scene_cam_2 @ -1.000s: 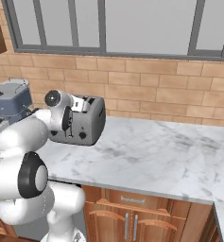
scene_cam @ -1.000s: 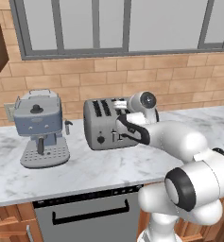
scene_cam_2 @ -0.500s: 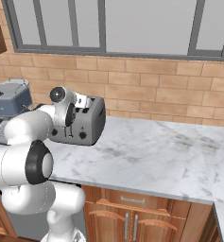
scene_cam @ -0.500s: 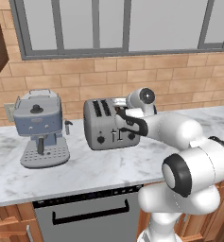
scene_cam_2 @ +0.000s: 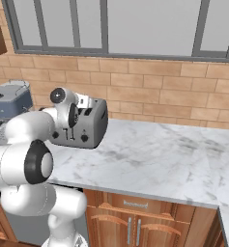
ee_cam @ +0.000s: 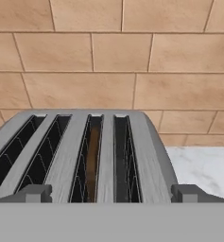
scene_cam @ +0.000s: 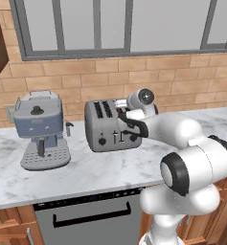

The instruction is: Start the toaster. Once the lever pops up, take the bread to the plate on the dining counter.

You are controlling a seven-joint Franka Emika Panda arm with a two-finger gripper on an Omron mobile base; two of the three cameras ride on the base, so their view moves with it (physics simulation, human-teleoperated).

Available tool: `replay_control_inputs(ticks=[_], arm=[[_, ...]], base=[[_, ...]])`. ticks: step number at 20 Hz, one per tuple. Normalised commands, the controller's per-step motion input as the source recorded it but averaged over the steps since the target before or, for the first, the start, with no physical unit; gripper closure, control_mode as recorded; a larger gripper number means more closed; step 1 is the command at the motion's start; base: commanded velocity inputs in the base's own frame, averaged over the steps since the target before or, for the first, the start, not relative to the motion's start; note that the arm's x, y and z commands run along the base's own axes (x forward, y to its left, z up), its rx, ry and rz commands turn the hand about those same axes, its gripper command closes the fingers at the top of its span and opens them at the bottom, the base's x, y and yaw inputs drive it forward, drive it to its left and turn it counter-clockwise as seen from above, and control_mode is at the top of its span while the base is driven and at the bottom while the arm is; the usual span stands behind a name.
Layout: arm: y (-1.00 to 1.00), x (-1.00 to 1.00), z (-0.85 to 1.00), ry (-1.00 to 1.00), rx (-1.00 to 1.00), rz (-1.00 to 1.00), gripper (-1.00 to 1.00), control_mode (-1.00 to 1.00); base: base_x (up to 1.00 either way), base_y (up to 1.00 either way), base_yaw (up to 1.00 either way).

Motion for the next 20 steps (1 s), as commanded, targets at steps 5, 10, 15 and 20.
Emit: replay_control_inputs(ticks=[5, 10, 15, 20], arm=[[0.15, 0.04, 0.0, 0.0, -0.05, 0.0, -1.0, -1.0], [0.28, 0.01, 0.0, 0.0, 0.0, 0.0, -1.0, -1.0], [0.03, 0.0, 0.0, 0.0, 0.0, 0.0, -1.0, -1.0], [0.01, 0.06, 0.0, 0.0, 0.0, 0.0, -1.0, -1.0]], base=[[0.0, 0.0, 0.0], [0.0, 0.0, 0.0], [0.0, 0.0, 0.0], [0.0, 0.0, 0.0]])
